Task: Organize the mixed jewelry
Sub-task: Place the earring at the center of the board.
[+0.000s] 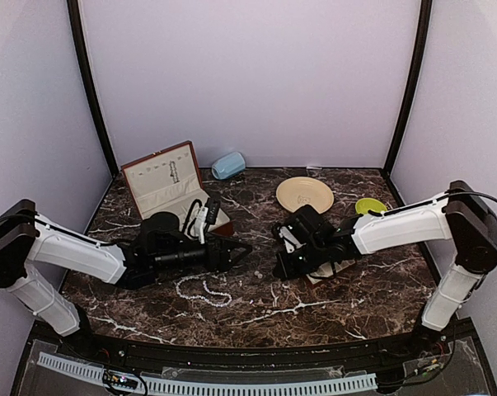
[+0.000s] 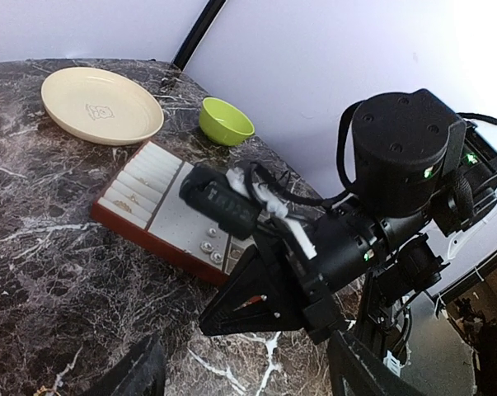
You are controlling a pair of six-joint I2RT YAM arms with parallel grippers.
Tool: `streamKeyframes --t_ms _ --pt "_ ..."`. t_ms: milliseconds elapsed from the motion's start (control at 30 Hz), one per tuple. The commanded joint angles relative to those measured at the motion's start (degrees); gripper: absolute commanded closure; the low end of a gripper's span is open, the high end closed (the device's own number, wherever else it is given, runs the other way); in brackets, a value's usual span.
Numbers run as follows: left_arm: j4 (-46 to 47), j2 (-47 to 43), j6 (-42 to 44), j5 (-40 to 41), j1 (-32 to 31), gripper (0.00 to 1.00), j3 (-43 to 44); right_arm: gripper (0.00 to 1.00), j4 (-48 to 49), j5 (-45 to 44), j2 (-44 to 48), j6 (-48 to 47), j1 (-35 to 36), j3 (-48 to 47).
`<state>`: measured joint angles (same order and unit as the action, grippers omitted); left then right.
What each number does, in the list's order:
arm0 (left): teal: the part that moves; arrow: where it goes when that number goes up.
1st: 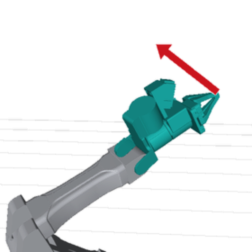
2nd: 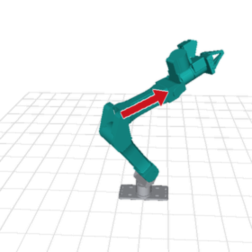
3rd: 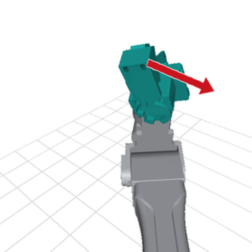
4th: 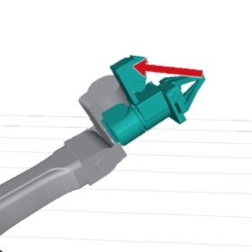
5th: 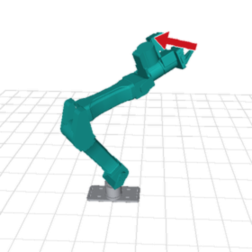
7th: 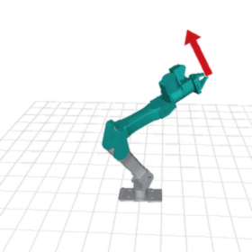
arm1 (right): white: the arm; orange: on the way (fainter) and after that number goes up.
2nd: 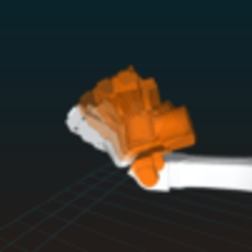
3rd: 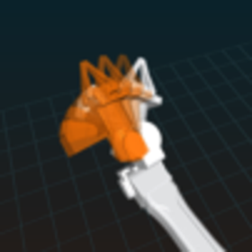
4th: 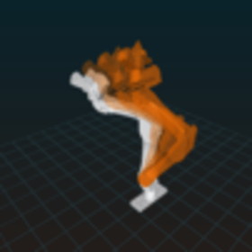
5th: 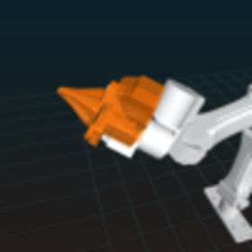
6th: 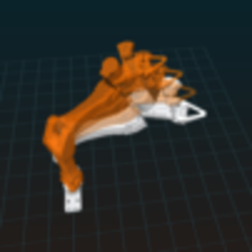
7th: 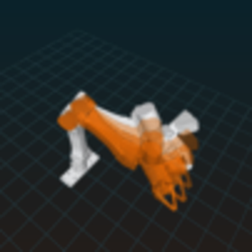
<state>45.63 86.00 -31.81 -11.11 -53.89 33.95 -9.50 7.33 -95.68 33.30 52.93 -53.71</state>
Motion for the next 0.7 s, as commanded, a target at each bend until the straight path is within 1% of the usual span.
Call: streamKeyframes --t_ms 0,200,433,467,567,667 --pt "-5.12 0.49 -1.08 0.25 0.27 0.3 2.19 1.0 -7.96 -6.88 -3.3 1.05 0.66 -3.49" --pt "-6.76 1.77 -1.13 0.2 0.27 0.32 2.94 1.0 -11.49 -8.91 -7.09 1.57 1.45 -6.62" --pt "-7.34 3.09 -1.31 -0.14 0.23 0.32 3.47 1.0 -12.56 -8.83 -9.22 2.27 1.61 -7.81" --pt "-7.37 3.11 -1.39 -0.18 0.21 0.32 3.48 0.99 -12.52 -8.84 -9.13 2.29 1.6 -7.81" --pt "-7.46 3.2 -1.38 0.03 0.23 0.32 3.41 0.88 -12.13 -8.77 -8.56 2.4 1.64 -7.64" --pt "-7.54 3.29 -1.53 0.17 0.25 0.32 3.4 0.81 -12.14 -8.79 -8.06 2.54 1.6 -7.67"
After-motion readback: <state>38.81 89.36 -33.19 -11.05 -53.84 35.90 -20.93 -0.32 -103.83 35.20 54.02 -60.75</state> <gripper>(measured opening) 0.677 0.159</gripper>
